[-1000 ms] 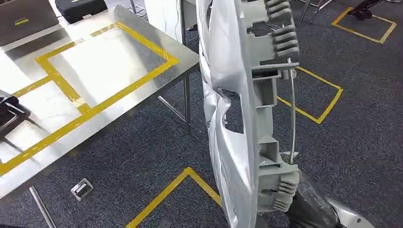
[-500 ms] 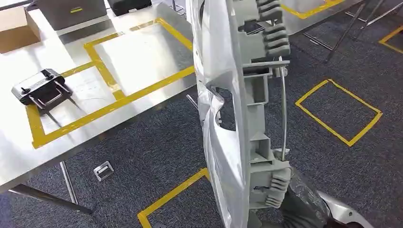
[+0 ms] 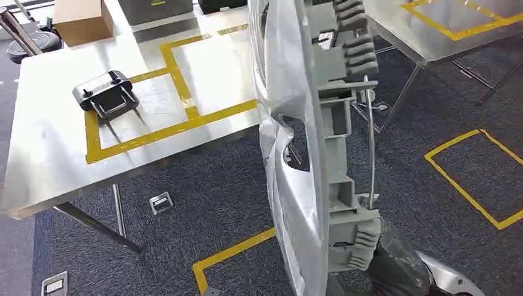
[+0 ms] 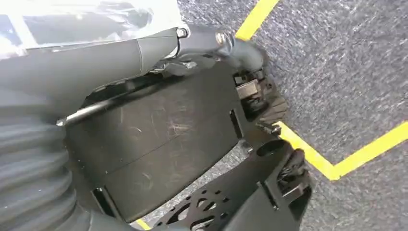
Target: Take the parts from the cabinet and place them on the table.
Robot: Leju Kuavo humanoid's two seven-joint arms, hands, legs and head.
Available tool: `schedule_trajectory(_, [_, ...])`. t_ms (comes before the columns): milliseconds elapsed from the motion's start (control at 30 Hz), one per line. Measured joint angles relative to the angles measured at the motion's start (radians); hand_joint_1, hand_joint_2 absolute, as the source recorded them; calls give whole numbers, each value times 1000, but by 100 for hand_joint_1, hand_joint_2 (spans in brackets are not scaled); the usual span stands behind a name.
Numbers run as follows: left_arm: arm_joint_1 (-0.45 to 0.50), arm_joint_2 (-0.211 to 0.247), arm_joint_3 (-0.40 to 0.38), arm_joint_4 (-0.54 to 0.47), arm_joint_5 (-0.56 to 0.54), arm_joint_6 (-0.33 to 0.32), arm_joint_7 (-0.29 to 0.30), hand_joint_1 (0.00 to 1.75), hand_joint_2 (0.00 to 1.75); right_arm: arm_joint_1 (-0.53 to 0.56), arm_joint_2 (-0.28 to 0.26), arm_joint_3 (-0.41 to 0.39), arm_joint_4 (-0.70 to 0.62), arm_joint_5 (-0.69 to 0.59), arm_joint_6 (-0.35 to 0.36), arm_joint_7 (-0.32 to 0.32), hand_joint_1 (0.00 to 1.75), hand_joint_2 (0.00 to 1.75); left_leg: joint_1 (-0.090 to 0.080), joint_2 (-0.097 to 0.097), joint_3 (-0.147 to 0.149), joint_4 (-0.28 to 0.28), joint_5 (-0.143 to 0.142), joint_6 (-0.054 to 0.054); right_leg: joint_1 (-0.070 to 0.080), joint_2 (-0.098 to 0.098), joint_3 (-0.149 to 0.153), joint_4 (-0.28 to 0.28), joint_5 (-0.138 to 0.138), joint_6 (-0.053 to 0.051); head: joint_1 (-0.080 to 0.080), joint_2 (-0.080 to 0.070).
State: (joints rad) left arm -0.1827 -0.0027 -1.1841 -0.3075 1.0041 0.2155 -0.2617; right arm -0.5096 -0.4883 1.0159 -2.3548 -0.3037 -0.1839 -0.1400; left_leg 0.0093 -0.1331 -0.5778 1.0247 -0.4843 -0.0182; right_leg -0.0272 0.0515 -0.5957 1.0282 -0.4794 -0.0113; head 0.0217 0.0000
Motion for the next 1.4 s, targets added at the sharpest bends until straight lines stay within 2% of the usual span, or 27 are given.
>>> schedule_trajectory(33, [1, 0, 0, 0, 0, 1, 1, 0, 175, 0, 0, 0, 0, 0, -3, 0, 175, 175, -4, 42, -1, 14, -13, -4, 0, -11, 5, -4, 2, -6, -2, 0])
schedule_trajectory(67, [1, 0, 0, -1, 0, 2, 1, 0, 175, 3, 0, -1, 0, 0, -6, -3, 175, 175, -6, 61, 8, 11, 9, 16, 7, -4, 5, -3, -7, 4, -14, 0])
schedule_trajectory(100, [0, 3, 0, 0, 1, 2, 2, 0, 175, 4, 0, -1, 0, 0, -8, -4, 175, 175, -9, 63, 12, -3, -8, 41, 10, -13, 3, 1, -7, -1, -16, 0])
schedule_trajectory(133, [3, 4, 0, 0, 1, 2, 3, 0, 175, 5, 0, -1, 0, 0, -7, -5, 175, 175, -7, 64, 10, -4, 5, 48, 12, -17, 5, 2, -8, -2, -14, 0])
schedule_trajectory(167, [4, 4, 0, 0, 0, 2, 1, 0, 175, 4, 0, -1, 0, 0, -8, -6, 175, 175, -7, 63, 11, -5, 3, 38, 13, -20, 6, 2, -8, -4, -15, 0])
schedule_trajectory(200, [4, 5, 0, 0, 0, 2, 2, 0, 175, 5, 0, -1, 0, 0, -8, -7, 175, 175, -6, 63, 11, -8, 6, 34, 14, -22, 6, 2, -7, -6, -16, 0])
schedule_trajectory(367, [4, 6, 0, -1, 0, 2, 2, 0, 175, 6, 0, -2, 0, 0, -13, -9, 175, 175, -4, 63, 13, -12, 7, 27, 15, -22, 6, 3, -7, -11, -20, 0])
schedule_trajectory(467, [4, 6, 0, -1, 0, 2, 2, 0, 175, 6, 0, -2, 0, 0, -13, -9, 175, 175, -2, 63, 14, -15, 7, 7, 16, -23, 6, 3, -7, -11, -21, 0])
schedule_trajectory(1100, [4, 6, 0, -1, 1, 1, 6, 0, 175, 6, 0, -2, 0, 0, -13, -9, 175, 175, -4, 63, 13, -15, 6, 7, 14, -23, 9, -2, -6, -9, -21, 0])
schedule_trajectory(1300, [4, 7, 0, -1, 1, 0, 6, 0, 175, 7, 0, -1, 0, 0, -16, -6, 175, 175, -8, 63, 12, -8, 2, 15, 9, -23, 10, -4, -5, -2, -23, 0])
schedule_trajectory(1400, [4, 7, 0, -1, 2, 0, 6, 0, 175, 7, 0, -1, 0, 0, -16, -5, 175, 175, -11, 63, 12, -4, -1, 21, 6, -23, 12, -5, -6, 7, -23, 0])
